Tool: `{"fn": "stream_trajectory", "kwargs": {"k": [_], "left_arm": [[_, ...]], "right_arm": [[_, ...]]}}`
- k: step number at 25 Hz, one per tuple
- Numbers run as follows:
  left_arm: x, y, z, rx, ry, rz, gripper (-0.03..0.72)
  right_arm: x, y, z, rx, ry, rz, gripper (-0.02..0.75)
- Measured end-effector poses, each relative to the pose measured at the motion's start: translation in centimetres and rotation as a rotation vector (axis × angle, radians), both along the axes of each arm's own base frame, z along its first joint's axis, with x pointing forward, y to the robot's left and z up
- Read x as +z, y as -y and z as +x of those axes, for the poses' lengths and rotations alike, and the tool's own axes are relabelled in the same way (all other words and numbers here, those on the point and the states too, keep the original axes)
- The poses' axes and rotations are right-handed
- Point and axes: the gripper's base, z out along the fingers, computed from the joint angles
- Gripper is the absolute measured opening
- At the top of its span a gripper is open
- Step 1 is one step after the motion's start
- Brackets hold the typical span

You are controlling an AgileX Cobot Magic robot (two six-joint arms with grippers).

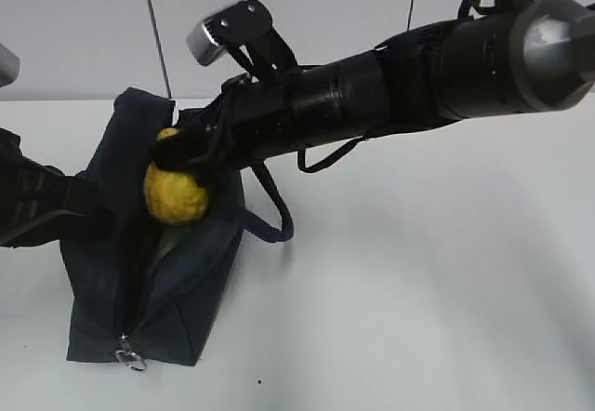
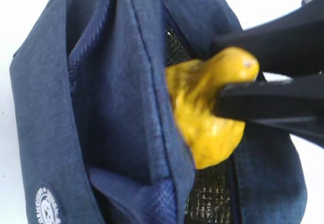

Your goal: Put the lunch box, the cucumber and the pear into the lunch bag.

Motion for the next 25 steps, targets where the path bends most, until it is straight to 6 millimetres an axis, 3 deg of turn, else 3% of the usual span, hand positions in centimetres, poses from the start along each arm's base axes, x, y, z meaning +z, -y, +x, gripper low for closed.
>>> {"fn": "stream_trajectory", "kwargs": {"k": [6,12,14,16,20,22,25], "left_arm": [[0.0,0.0,0.0,-0.001,-0.002,0.000,-0.019],[0.0,0.1,0.0,0.002,-0.007,-0.009,-0.019],[0.0,0.1,0.0,0.002,-0.008,-0.010,-0.019],[0.0,0.1,0.0,0.002,-0.008,-0.010,-0.019],[0.0,0.1,0.0,0.002,-0.008,-0.010,-0.019],[0.0,0.1,0.0,0.002,-0.008,-0.010,-0.019],[0.0,0.1,0.0,0.002,-0.008,-0.010,-0.019]], "right_arm": [[-0.3,-0.5,-0.6,0.041,0.009,-0.064,0.305],[-0.3,-1.5,-1.4,0.070,0.010,-0.062,0.529],[-0.1,-1.4,-1.3,0.056,0.019,-0.066,0.560],[0.8,-1.1,-1.1,0.016,0.050,-0.074,0.573],[4.4,0.1,-1.2,-0.118,0.111,-0.053,0.572],[6.2,0.7,-1.4,-0.201,0.070,-0.010,0.561],[7.4,1.3,-2.0,-0.272,-0.051,0.036,0.530]]}}
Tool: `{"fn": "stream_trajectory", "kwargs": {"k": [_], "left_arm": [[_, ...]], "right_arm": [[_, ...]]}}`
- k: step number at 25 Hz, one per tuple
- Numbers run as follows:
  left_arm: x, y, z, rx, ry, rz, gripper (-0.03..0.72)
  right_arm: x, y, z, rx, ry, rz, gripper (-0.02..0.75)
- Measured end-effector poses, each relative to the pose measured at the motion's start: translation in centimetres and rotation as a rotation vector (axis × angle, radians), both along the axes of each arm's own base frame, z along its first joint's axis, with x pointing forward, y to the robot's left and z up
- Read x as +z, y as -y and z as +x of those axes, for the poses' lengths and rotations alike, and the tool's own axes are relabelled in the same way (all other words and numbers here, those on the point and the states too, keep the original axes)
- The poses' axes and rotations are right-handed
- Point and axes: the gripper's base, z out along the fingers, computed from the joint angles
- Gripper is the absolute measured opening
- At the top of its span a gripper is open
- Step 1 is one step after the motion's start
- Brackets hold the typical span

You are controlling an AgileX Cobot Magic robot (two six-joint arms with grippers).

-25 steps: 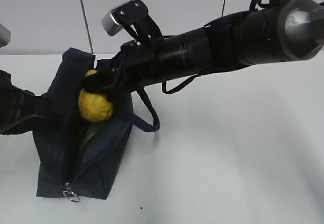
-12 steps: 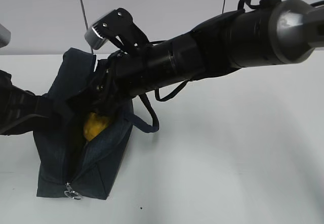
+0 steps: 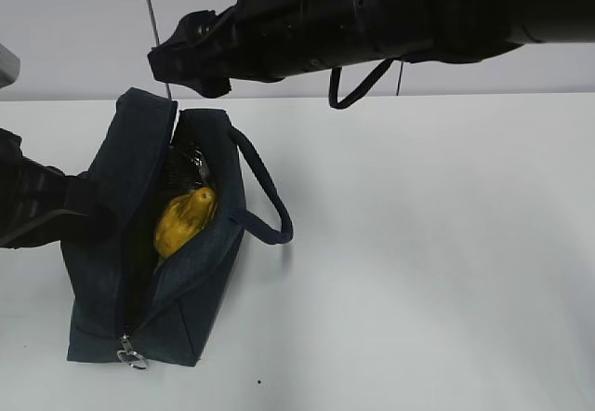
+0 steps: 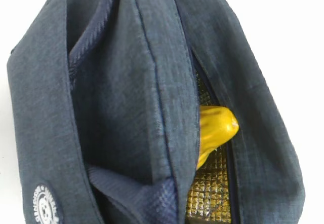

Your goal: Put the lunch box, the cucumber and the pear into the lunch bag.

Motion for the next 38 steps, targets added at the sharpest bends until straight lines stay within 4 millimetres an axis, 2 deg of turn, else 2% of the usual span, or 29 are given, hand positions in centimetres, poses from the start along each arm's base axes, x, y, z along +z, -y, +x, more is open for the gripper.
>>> {"fn": "stream_trajectory", "kwargs": {"k": [5,11,17,23,25,27,30,36,38], "left_arm": [[0.0,0.0,0.0,-0.001,-0.001,0.000,-0.019],[0.0,0.0,0.0,-0.001,-0.001,0.000,-0.019],[0.0,0.0,0.0,-0.001,-0.001,0.000,-0.019],[0.0,0.0,0.0,-0.001,-0.002,0.000,-0.019],[0.0,0.0,0.0,-0.002,-0.003,0.000,-0.019],[0.0,0.0,0.0,-0.002,-0.004,0.000,-0.019],[0.0,0.0,0.0,-0.002,-0.004,-0.001,-0.019],[0.0,0.0,0.0,0.000,-0.001,-0.002,-0.019],[0.0,0.0,0.0,0.002,0.000,-0.004,-0.019]], "right_arm": [[-0.9,0.3,-0.7,-0.017,-0.198,-0.028,0.482],[-2.4,0.9,-1.6,-0.065,-0.428,-0.125,0.476],[-2.9,1.0,-1.7,-0.091,-0.499,-0.141,0.475],[-6.4,0.3,-0.6,-0.106,-0.569,-0.186,0.473],[-6.9,0.2,-0.3,-0.116,-0.572,-0.187,0.455],[-7.0,0.3,-0.1,-0.127,-0.567,-0.184,0.416],[-6.9,0.3,0.0,-0.131,-0.560,-0.180,0.313],[-6.9,0.3,-0.1,-0.116,-0.552,-0.193,0.029],[-7.0,0.4,-0.1,-0.108,-0.540,-0.208,0.012]]}}
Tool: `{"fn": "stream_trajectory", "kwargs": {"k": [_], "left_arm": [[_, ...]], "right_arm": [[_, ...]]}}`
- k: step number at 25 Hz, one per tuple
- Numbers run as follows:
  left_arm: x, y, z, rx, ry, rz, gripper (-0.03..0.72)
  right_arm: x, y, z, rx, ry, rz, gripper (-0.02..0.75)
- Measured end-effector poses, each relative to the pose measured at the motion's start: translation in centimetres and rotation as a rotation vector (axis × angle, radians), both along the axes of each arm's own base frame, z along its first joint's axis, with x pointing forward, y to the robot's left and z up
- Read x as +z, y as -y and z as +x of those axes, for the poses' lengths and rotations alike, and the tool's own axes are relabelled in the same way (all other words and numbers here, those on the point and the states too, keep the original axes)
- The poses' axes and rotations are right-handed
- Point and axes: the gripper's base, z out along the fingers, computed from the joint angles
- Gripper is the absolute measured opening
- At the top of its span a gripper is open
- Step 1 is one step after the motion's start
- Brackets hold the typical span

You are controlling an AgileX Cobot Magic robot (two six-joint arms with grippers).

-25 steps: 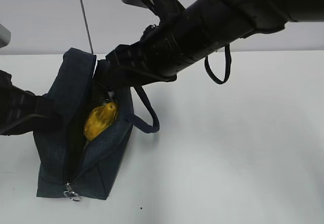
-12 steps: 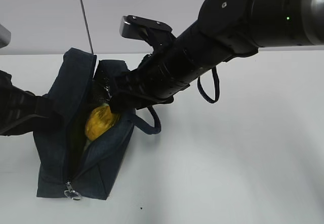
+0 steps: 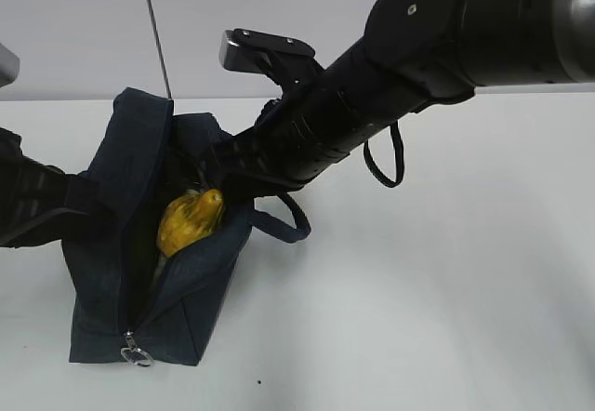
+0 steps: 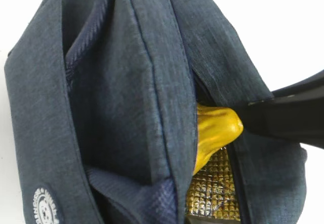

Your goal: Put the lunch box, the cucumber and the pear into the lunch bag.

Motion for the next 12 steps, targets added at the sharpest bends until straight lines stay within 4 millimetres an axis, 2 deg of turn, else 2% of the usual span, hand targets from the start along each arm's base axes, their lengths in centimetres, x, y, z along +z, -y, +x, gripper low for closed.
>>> {"fn": "stream_trajectory", "kwargs": {"k": [5,12], "left_arm": [[0.1,0.1,0.0,0.013,-0.002,-0.022,-0.019],[0.3,0.6,0.3,0.039,-0.005,-0.103,-0.019]], "right_arm": [[0.5,0.5,-0.2,0.044,0.054,-0.061,0.008],[2.7,2.4,-1.0,0.073,0.136,-0.215,0.008]]}}
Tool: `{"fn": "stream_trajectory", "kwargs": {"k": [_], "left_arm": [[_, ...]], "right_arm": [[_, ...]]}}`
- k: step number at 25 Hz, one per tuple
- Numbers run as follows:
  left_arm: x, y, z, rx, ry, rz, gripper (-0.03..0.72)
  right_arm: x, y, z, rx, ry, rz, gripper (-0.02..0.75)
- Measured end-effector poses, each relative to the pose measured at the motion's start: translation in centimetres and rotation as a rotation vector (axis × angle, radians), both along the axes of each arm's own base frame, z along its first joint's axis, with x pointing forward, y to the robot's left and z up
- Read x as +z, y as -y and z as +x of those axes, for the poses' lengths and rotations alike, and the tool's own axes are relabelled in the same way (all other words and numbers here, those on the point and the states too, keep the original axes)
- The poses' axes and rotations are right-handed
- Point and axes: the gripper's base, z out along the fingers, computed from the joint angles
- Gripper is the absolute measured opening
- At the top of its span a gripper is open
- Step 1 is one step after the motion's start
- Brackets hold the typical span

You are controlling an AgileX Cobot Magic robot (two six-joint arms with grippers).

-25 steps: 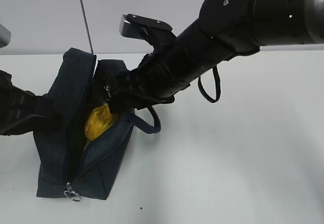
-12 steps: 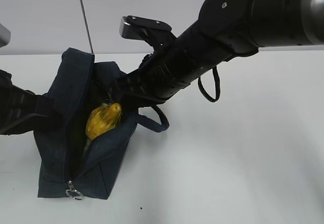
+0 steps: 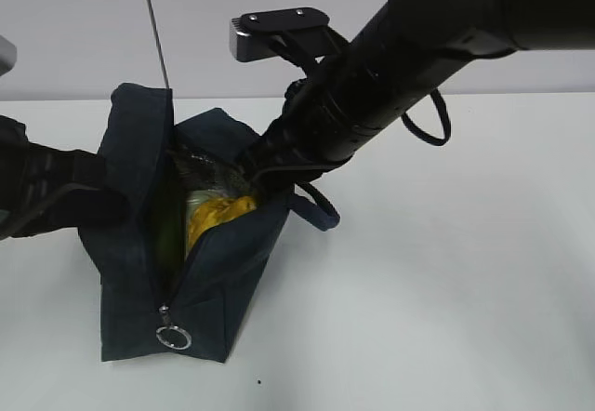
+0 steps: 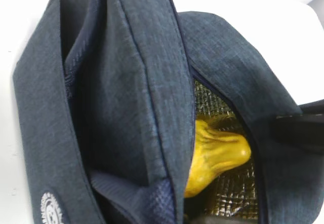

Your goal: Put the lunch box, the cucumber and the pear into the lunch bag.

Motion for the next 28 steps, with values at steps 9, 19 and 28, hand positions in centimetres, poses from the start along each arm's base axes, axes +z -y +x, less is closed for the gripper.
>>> {"fn": "stream_trajectory", "kwargs": {"k": [9,19,28], "left_arm": [[-0.7,2.1,1.9,-0.090,-0.011,-0.155,-0.019],[-0.8,5.7,5.5,-0.237,-0.076,-0.196,-0.019],[-1.6,6.2,5.9,-0.234,-0.104,-0.205,-0.019]], "right_arm": [[1.4,3.3,-0.4,-0.092,0.064,-0.281,0.008],[4.1,4.9,-0.9,-0.173,0.184,-0.333,0.007],[2.0,4.3,-0.1,-0.170,0.121,-0.347,0.007]]}}
